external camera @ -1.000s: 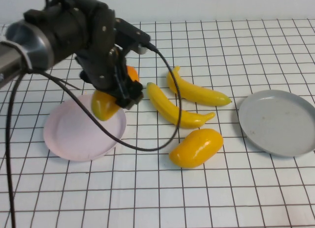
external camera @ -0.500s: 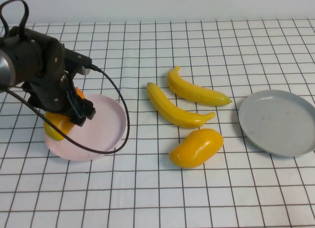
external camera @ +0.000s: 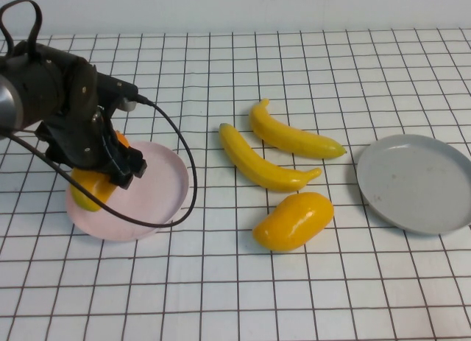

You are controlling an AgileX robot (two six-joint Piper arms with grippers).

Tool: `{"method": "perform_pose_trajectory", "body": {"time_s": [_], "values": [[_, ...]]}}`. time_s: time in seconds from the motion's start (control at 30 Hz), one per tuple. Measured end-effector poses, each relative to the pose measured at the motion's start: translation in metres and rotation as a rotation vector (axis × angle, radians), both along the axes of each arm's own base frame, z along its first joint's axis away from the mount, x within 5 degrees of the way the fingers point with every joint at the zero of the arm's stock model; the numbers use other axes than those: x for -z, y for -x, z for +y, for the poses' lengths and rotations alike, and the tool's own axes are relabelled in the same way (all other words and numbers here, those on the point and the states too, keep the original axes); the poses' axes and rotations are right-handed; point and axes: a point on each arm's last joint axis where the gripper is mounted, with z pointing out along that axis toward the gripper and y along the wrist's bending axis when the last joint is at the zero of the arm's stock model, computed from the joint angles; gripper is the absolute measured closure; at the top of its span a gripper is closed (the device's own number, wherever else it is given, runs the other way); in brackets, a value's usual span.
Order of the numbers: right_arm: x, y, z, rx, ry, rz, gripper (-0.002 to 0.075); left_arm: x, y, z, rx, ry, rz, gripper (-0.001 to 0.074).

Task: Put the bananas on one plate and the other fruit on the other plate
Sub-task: Put one type of fruit in the left plate

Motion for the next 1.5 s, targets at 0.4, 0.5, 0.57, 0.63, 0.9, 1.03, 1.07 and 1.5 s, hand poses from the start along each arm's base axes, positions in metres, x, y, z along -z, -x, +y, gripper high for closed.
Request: {"method": "perform_pose_trajectory", "body": {"time_s": [0.4,0.5,0.57,0.63,0.9,1.03,1.07,1.5], "values": [[0.0,0.0,0.0,0.0,0.0,0.0,0.0744,0.0,0.001,0.001,-0.004,-0.006,0.01,0.0155],[0.0,0.0,0.0,0.0,0.0,0.0,0.0744,0.0,0.0,0.002,-0.004,-0.003,0.005,0.0155],[0.0,0.0,0.0,0.0,0.0,0.0,0.0744,0.0,-0.001,0.001,-0.002,0.0,-0.005,0.0155],[0.0,0.0,0.0,0.0,0.0,0.0,0.0744,0.0,-0.001,0.001,-0.002,0.002,-0.009,0.0155],[0.0,0.0,0.0,0.0,0.0,0.0,0.0744,0.003,0.0,-0.002,0.012,0.036,0.021,0.0098],[0.0,0.0,0.0,0.0,0.0,0.0,0.0744,0.015,-0.001,-0.003,0.035,0.023,0.071,0.0068],[0.0,0.0,0.0,0.0,0.0,0.0,0.0744,0.017,-0.001,-0.003,0.039,0.021,0.078,0.0067],[0.0,0.0,0.0,0.0,0.0,0.0,0.0744,-0.048,0.02,-0.081,0.289,0.036,0.014,0.0066]]}}
